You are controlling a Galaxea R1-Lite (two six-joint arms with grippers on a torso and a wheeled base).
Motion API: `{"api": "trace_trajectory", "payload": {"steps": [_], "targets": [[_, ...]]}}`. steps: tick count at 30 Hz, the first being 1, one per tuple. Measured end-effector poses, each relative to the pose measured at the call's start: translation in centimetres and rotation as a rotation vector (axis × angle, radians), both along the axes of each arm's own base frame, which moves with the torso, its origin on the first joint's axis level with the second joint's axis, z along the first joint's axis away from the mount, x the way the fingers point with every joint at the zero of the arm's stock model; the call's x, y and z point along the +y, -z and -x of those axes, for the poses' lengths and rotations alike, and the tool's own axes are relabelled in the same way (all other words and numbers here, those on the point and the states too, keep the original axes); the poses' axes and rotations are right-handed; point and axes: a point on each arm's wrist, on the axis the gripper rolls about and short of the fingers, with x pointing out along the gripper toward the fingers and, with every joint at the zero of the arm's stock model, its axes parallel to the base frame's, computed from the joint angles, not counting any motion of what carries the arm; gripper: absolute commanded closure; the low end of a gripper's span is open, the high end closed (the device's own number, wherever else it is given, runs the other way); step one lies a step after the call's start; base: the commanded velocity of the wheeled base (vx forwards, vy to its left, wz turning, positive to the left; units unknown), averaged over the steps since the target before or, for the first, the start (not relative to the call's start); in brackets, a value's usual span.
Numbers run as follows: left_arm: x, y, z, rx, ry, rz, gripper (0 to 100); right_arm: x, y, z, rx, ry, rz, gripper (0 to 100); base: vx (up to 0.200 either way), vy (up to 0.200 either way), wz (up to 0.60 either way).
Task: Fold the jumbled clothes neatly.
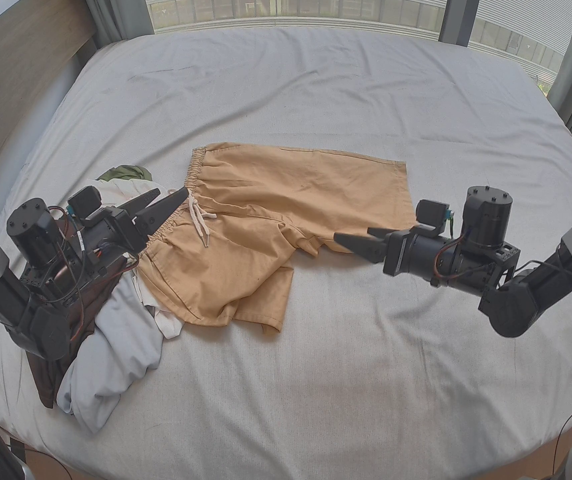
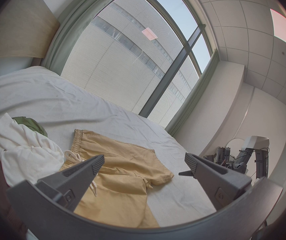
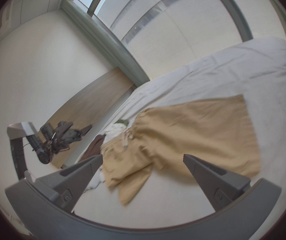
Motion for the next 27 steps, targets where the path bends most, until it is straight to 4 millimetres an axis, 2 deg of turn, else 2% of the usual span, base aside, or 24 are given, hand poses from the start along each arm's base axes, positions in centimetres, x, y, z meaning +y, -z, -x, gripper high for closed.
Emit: {"api": "trace_trajectory", "payload": {"steps": [3, 7, 17, 27], "targets": [[0.1, 0.0, 0.8, 0.005, 0.007, -0.012, 0, 1.6, 0.8, 1.0, 0.035, -0.046, 0.006, 0, 0.0, 0.0, 0.0], [-0.4, 0.5, 1.1, 0.006, 0.018, -0.037, 0, 3.1, 2.2, 1.4, 0.082, -0.082, 0.01, 0, 0.0, 0.0, 0.0], [-1.1, 1.7, 0.8, 0.01, 0.025, -0.081, 0, 5.0, 5.6, 0.4, 0.152, -0.067, 0.031, 0, 0.0, 0.0, 0.0], [-1.7, 2.2, 0.9, 0.023, 0.046, -0.086, 0, 7.3, 7.8, -0.9, 0.223, -0.079, 0.009, 0, 0.0, 0.0, 0.0]]}}
